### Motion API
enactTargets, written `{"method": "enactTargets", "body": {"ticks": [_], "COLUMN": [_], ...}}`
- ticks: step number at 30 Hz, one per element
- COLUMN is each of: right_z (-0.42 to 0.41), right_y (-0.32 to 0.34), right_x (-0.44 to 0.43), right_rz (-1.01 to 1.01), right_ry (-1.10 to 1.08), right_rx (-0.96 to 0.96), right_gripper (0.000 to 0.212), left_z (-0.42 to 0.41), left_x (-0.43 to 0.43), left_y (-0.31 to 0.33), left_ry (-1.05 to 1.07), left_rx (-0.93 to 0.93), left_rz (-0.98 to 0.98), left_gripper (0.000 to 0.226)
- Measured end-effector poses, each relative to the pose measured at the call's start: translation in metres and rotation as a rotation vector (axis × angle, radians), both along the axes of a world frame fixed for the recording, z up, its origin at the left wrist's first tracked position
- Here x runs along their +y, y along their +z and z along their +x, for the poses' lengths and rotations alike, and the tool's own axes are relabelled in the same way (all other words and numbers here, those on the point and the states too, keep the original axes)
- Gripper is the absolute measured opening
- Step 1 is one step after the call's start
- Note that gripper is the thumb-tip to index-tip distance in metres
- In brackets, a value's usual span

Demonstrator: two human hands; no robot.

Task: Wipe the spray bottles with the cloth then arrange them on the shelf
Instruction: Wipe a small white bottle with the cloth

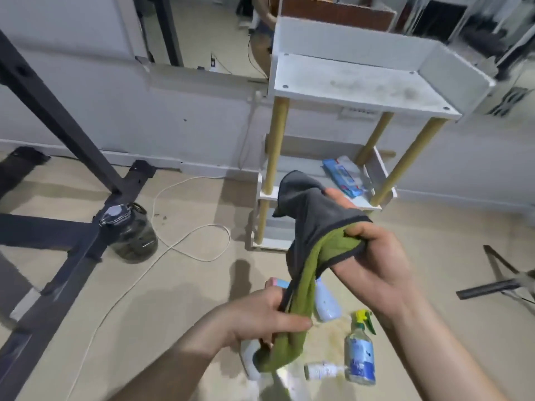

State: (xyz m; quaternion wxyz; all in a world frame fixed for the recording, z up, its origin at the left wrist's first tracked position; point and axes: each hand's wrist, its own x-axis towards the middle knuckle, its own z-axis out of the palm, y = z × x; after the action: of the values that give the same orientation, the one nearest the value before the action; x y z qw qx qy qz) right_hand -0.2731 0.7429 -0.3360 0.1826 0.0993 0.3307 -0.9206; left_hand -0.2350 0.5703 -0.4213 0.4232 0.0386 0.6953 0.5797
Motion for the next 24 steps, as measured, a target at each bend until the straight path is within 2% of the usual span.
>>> {"method": "enactTargets", "body": {"ticks": [3,5,7,9,11,13,16,19,22,24], "right_z": [-0.003,-0.001,0.007,0.02,0.038,0.058,0.089,0.115,0.134,0.142], "right_y": [-0.051,-0.066,-0.069,-0.063,-0.053,-0.039,-0.024,-0.018,-0.018,-0.025], "right_x": [0.0,0.002,0.004,0.006,0.011,0.019,0.04,0.071,0.102,0.119], "right_rz": [-0.014,0.005,0.027,0.026,0.026,0.059,0.237,0.459,0.786,0.879], "right_ry": [-0.047,-0.068,-0.062,-0.021,0.015,0.035,-0.009,-0.108,-0.194,-0.188], "right_rx": [0.057,0.1,0.141,0.176,0.219,0.28,0.395,0.46,0.489,0.459], "right_gripper": [0.067,0.071,0.078,0.079,0.072,0.062,0.038,0.021,0.017,0.021], "left_z": [0.004,0.013,0.028,0.047,0.07,0.094,0.13,0.158,0.172,0.17], "left_x": [0.011,0.019,0.028,0.036,0.047,0.057,0.069,0.08,0.087,0.086], "left_y": [-0.054,-0.07,-0.072,-0.061,-0.043,-0.026,-0.002,0.019,0.043,0.058], "left_ry": [0.256,0.408,0.494,0.541,0.563,0.556,0.446,0.41,0.513,0.653], "left_rx": [-0.036,-0.044,-0.061,-0.064,-0.043,-0.006,0.055,0.163,0.297,0.383], "left_rz": [0.165,0.253,0.328,0.387,0.419,0.431,0.39,0.289,0.266,0.257], "left_gripper": [0.067,0.071,0.068,0.051,0.036,0.032,0.04,0.024,0.037,0.039]}}
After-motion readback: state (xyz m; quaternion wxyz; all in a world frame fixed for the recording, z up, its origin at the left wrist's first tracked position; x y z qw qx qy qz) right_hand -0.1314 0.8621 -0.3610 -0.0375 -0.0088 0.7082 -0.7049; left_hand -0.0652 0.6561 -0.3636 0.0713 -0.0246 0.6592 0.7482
